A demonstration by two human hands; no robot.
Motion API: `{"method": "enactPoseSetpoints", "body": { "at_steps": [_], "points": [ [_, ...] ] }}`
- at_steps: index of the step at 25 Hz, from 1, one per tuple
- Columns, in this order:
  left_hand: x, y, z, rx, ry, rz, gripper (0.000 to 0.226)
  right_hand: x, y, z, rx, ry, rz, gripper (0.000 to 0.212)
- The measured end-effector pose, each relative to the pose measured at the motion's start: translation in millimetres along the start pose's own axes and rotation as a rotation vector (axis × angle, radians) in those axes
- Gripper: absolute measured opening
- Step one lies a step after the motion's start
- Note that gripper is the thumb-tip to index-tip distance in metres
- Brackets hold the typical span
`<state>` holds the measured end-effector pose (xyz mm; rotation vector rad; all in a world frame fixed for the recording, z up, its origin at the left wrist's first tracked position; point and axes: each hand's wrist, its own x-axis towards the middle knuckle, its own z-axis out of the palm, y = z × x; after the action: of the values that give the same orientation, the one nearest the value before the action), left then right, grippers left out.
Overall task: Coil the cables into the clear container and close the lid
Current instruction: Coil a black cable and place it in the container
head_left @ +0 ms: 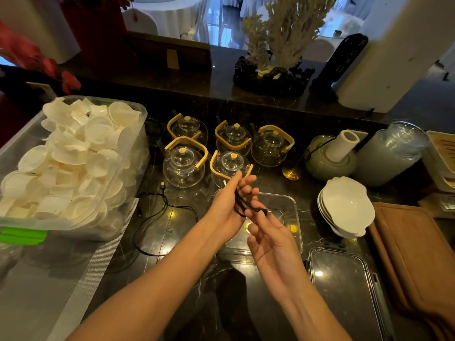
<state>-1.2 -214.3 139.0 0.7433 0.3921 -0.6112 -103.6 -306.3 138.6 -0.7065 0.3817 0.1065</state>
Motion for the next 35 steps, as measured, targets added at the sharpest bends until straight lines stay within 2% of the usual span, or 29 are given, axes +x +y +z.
{"method": "enactPoseSetpoints", "body": {
  "at_steps": [3,6,10,13,16,18,22,25,27,31,35],
  "points": [
    [0,3,3,-0.077,-0.02,0.016,0.037,-4,8,1,-0.059,-0.016,0.029,0.026],
    [1,5,2,-0.179,-0.096,0.019,0.041,3,7,3,0.115,0.107,0.097,0.024],
    [-2,2,-3,-0.117,-0.243,0.034,0.045,12,1,5,0.223,0.218,0.161,0.019],
    [-1,-1,-5,-0.056,-0.224,0.065,0.043,10,4,2,0.193,0.253,0.135,0.017],
    [4,-5,-9,0.129,-0.067,0.133,0.046,5,8,0,0.015,0.285,-0.017,0.019],
    [6,-7,-14,0.267,-0.02,0.115,0.052,2,5,-1,-0.109,0.278,-0.131,0.019],
    [4,-13,-23,0.582,-0.002,0.07,0.057,7,-18,3,-0.222,0.155,-0.281,0.019],
    [2,-17,-28,0.661,-0.059,0.01,0.057,16,-36,4,-0.257,0.105,-0.291,0.023],
    [2,-15,-31,0.616,-0.148,-0.044,0.057,24,-46,0,-0.288,0.149,-0.298,0.025],
    [3,-6,-37,0.202,-0.351,-0.197,0.057,36,-68,-14,-0.305,0.212,-0.291,0.03],
    [0,-2,-32,0.083,-0.431,-0.245,0.06,49,-67,-28,-0.272,0.2,-0.12,0.031]
  ]
}}
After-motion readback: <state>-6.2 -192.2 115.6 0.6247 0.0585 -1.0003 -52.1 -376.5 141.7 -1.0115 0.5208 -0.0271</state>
